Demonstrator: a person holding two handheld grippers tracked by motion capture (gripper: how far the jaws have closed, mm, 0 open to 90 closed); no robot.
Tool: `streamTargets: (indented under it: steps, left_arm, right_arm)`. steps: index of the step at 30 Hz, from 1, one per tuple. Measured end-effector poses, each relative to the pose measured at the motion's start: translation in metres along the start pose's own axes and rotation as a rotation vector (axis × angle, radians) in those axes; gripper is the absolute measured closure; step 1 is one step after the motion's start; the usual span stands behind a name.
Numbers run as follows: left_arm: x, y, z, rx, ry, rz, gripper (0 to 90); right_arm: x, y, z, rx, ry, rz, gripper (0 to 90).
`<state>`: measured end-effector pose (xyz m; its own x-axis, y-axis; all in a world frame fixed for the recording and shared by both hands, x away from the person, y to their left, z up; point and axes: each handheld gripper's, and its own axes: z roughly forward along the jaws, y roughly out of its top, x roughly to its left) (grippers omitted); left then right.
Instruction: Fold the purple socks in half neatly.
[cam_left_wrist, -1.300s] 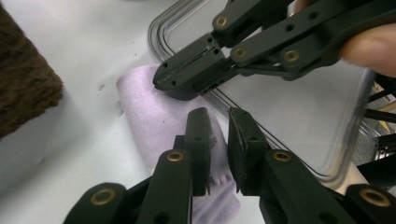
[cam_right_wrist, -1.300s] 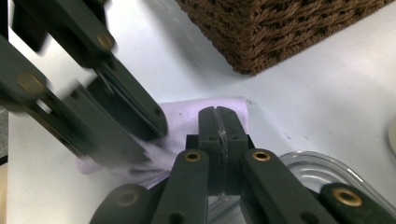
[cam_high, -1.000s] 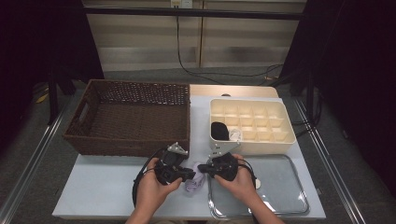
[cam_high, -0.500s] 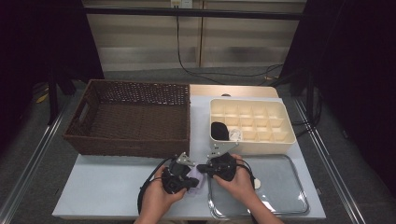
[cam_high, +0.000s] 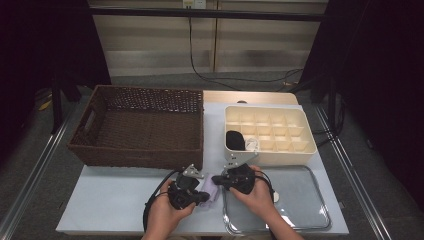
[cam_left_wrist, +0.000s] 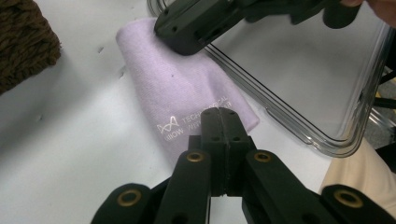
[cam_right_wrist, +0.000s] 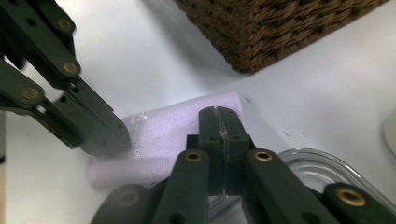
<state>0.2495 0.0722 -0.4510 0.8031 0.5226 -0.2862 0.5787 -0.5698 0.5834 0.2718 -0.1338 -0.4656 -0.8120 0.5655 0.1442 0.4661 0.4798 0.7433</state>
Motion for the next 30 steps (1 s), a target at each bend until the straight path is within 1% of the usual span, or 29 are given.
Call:
streamTargets:
  steps: [2,3,4,5,6,8,9,11,12,13,14,16,18,21,22,23,24,25,26,27,29,30]
  left_arm:
    - [0.000,-0.001,0.000,-0.011,-0.004,-0.009,90.0]
    - [-0.001,-0.001,0.000,-0.017,-0.004,-0.015,90.0]
    - [-0.001,-0.001,0.000,-0.018,-0.003,-0.012,90.0]
    - [-0.001,-0.001,-0.001,-0.011,0.000,-0.005,90.0]
    - [-0.001,-0.001,-0.001,-0.016,0.003,-0.005,90.0]
    - [-0.002,-0.001,0.000,-0.024,0.002,-0.012,89.9]
    - [-0.002,-0.001,0.000,-0.026,0.003,-0.013,89.9]
    - [-0.002,-0.001,0.000,-0.027,0.002,-0.013,89.7]
    - [-0.003,0.000,0.000,-0.025,0.009,-0.009,89.3]
    - [-0.002,0.000,-0.001,-0.018,0.009,0.004,88.7]
    - [-0.003,0.000,0.000,-0.028,0.002,-0.004,88.1]
    - [-0.003,0.001,0.000,-0.030,0.005,-0.006,88.1]
    - [-0.003,0.001,0.000,-0.028,0.002,-0.003,88.1]
    - [-0.001,0.002,-0.004,-0.044,0.004,-0.009,86.0]
    - [0.000,0.003,-0.009,-0.048,0.024,-0.005,84.5]
    - [0.001,0.004,-0.014,-0.048,0.071,0.013,83.8]
    - [0.003,0.005,-0.019,-0.036,0.104,0.020,84.2]
    - [0.006,0.004,-0.022,-0.051,0.095,0.001,84.8]
    - [0.009,0.003,-0.025,-0.051,0.090,-0.014,84.9]
    - [0.012,0.002,-0.024,-0.047,0.104,-0.022,85.1]
    - [0.016,-0.002,-0.017,-0.010,0.078,-0.030,85.2]
    - [0.016,-0.004,-0.012,0.000,0.069,-0.044,85.6]
  right_arm:
    - [0.001,0.000,-0.005,-0.012,0.003,0.017,86.2]
    - [0.002,0.000,-0.008,-0.016,0.001,0.016,85.7]
    - [0.003,-0.001,-0.011,-0.021,-0.006,0.006,85.4]
    - [0.004,-0.002,-0.014,-0.023,-0.008,0.007,84.6]
    - [0.005,-0.003,-0.016,-0.025,-0.011,0.015,84.3]
    - [0.006,-0.006,-0.022,-0.030,-0.005,0.020,84.2]
    - [0.007,-0.008,-0.024,-0.031,-0.004,0.026,84.5]
    - [0.008,-0.011,-0.025,-0.016,-0.004,0.029,84.8]
    - [0.008,-0.012,-0.024,-0.014,-0.001,0.031,84.5]
    - [0.007,-0.013,-0.023,-0.012,0.001,0.033,84.3]
    - [0.006,-0.013,-0.021,-0.009,-0.001,0.038,84.1]
    - [0.005,-0.012,-0.015,-0.009,0.003,0.049,84.3]
    - [0.005,-0.010,-0.010,0.008,-0.003,0.042,84.7]
    - [0.004,-0.007,-0.003,0.032,-0.011,0.023,85.5]
    - [0.003,-0.006,-0.002,0.031,-0.013,0.023,85.5]
    - [0.003,-0.005,-0.002,0.029,-0.009,0.020,85.3]
    - [0.002,-0.005,-0.002,0.029,-0.011,0.025,85.1]
    - [0.002,-0.006,-0.002,0.029,-0.011,0.029,85.1]
    - [0.001,-0.006,-0.002,0.028,-0.008,0.029,85.1]
    - [0.001,-0.005,-0.002,0.029,-0.009,0.027,85.1]
    - [0.001,-0.005,-0.001,0.030,-0.008,0.029,84.7]
    - [0.000,-0.004,-0.001,0.029,-0.010,0.026,84.4]
